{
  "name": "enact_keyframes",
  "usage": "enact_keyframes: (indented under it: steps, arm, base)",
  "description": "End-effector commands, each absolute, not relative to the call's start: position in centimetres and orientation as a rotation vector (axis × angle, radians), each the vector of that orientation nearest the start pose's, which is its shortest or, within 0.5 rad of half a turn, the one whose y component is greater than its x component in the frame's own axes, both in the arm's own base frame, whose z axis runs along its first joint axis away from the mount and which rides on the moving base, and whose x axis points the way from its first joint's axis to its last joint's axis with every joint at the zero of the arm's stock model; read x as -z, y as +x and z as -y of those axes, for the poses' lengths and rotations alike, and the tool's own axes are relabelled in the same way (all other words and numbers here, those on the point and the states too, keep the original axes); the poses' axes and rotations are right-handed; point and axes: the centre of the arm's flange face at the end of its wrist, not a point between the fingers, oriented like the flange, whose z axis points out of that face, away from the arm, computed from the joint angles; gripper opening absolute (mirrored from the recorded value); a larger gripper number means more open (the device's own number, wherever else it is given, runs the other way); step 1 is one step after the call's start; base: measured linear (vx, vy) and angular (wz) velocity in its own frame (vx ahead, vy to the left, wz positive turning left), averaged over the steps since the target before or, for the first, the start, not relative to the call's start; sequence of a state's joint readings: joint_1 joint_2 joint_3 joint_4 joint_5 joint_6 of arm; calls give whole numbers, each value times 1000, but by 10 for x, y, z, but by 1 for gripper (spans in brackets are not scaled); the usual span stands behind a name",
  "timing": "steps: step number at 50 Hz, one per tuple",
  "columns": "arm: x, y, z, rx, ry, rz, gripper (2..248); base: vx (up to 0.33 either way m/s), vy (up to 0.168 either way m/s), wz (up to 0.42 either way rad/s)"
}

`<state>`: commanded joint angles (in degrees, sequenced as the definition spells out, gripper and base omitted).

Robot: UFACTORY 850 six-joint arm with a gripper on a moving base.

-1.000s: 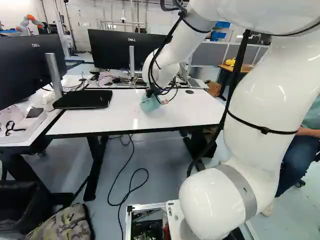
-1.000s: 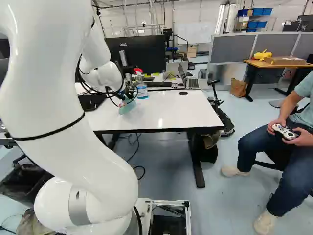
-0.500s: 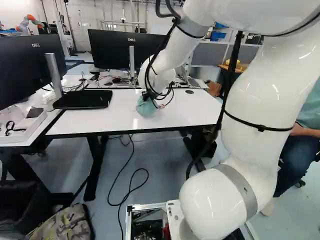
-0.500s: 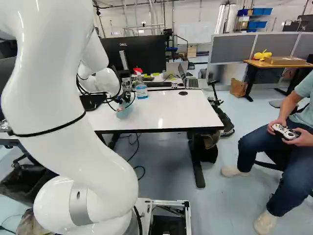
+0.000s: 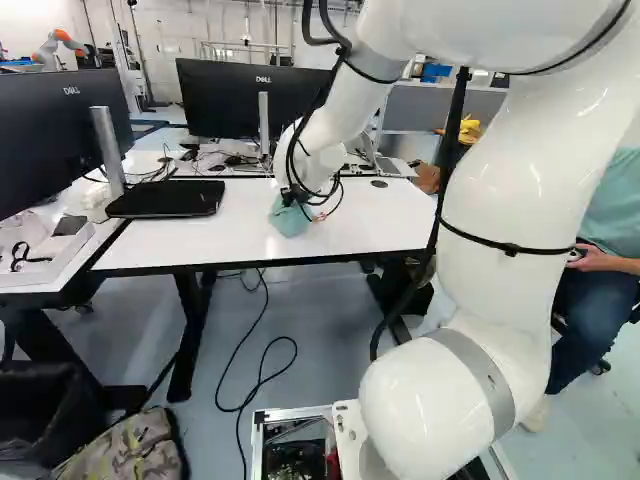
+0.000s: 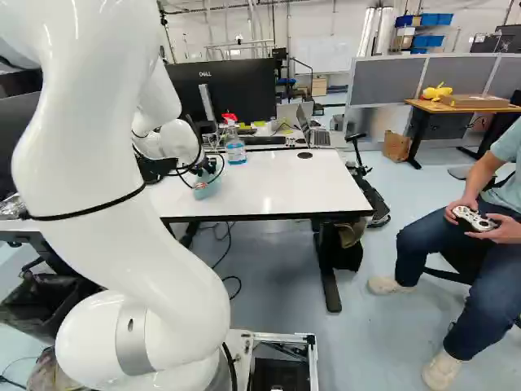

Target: Clean the table with the green towel

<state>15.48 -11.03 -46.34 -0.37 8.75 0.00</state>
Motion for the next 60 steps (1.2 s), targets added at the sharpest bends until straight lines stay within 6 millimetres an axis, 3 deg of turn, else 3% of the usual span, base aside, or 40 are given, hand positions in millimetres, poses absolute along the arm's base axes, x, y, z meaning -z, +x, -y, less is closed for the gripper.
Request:
enact_keyframes:
  steps: [60]
  arm:
    - [-413,478,-132,942,-2884,401,57]
  base:
    - [0,0,0]
